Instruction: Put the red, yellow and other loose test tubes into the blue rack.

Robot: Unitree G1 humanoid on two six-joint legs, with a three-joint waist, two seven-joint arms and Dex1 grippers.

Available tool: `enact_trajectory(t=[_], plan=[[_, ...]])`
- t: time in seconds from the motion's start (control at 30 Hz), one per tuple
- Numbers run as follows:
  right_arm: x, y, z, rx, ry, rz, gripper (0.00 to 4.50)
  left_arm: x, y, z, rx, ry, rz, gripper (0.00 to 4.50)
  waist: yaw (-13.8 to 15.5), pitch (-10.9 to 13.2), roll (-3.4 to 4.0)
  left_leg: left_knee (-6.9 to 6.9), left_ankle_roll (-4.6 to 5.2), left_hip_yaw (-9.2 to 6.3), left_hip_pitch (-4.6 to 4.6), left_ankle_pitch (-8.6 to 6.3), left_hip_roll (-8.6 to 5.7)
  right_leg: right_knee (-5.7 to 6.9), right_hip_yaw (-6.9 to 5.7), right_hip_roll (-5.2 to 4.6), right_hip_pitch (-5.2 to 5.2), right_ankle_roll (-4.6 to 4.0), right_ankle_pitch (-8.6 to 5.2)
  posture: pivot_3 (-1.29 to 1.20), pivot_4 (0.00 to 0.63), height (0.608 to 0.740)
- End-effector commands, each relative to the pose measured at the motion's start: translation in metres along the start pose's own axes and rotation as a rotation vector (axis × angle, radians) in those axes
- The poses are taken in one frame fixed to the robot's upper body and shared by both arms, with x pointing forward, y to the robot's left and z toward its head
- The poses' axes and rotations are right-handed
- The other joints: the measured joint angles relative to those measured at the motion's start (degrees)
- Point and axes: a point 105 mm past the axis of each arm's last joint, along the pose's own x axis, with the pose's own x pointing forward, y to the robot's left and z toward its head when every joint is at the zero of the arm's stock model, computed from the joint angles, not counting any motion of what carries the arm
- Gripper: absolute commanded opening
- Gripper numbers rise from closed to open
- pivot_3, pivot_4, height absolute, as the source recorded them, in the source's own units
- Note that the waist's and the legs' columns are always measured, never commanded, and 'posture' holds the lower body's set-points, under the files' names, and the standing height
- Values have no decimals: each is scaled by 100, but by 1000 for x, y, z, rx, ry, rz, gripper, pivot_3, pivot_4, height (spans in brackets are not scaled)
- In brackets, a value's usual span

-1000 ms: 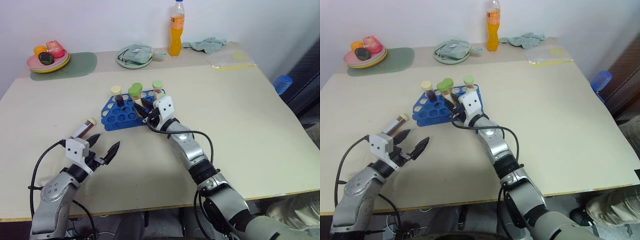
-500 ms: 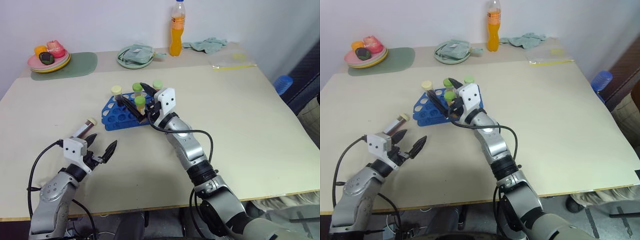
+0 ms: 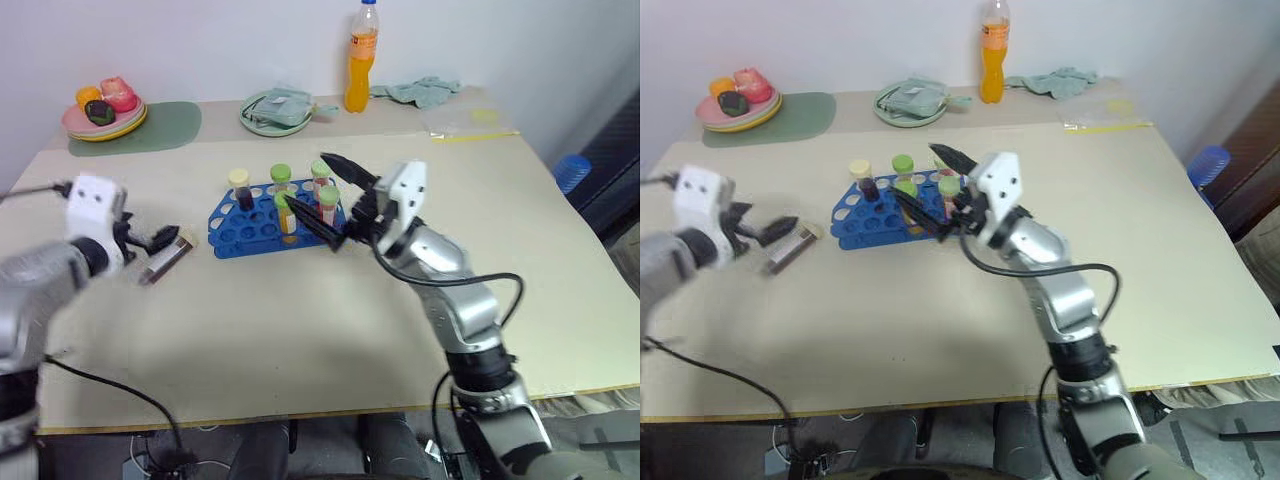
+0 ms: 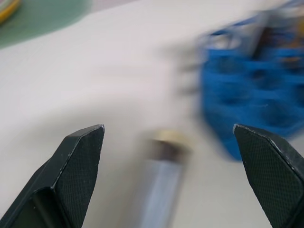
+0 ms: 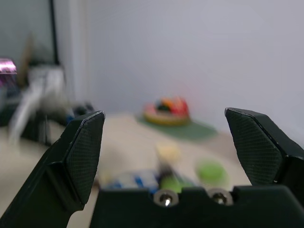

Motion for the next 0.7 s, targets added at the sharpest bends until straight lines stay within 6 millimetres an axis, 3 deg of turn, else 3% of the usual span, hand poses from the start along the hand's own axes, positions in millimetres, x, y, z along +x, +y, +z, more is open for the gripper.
enact_trajectory(t=[0.03, 0.2, 0.3, 0.43, 0.53, 0.7], plan=[[-16, 8, 11, -34, 11, 74, 4458, 5, -1, -14, -31, 240, -94, 4500, -24, 6, 14, -5, 0, 5, 10, 0, 2, 4, 4, -1, 2, 0, -2, 0, 150, 740], [-31, 15, 1, -41, 83, 118, 4458, 26, -4, -9, -6, 353, -170, 4500, -35, 9, 9, -10, 0, 25, 11, 1, 10, 8, 4, 7, -4, -4, -4, 0, 150, 740], [-33, 21, -4, -57, 107, 124, 4458, 45, 2, -18, 74, 445, -163, 4500, 3, 8, 7, -5, 0, 26, 10, 1, 9, 8, 3, 6, 0, -4, -4, 0, 150, 740], [-34, 24, -7, -68, 120, 106, 4458, 56, 10, -23, 107, 510, -160, 4500, -4, 14, -4, 4, 0, 26, 4, 1, 8, 8, 2, 5, -1, -3, -4, 0, 150, 740], [-35, 25, -8, -69, 125, 91, 4500, 60, 11, -25, 117, 533, -177, 3628, -8, 17, -9, 10, 1, 22, -12, 2, 9, 13, 0, 6, -15, -3, -4, 0, 150, 740], [-37, 25, -10, -71, 131, 78, 4500, 59, 22, -28, 111, 546, -155, 1163, -6, 17, -9, 14, 1, 20, -17, 2, 8, 17, -2, 6, -19, -3, -4, 0, 150, 740]])
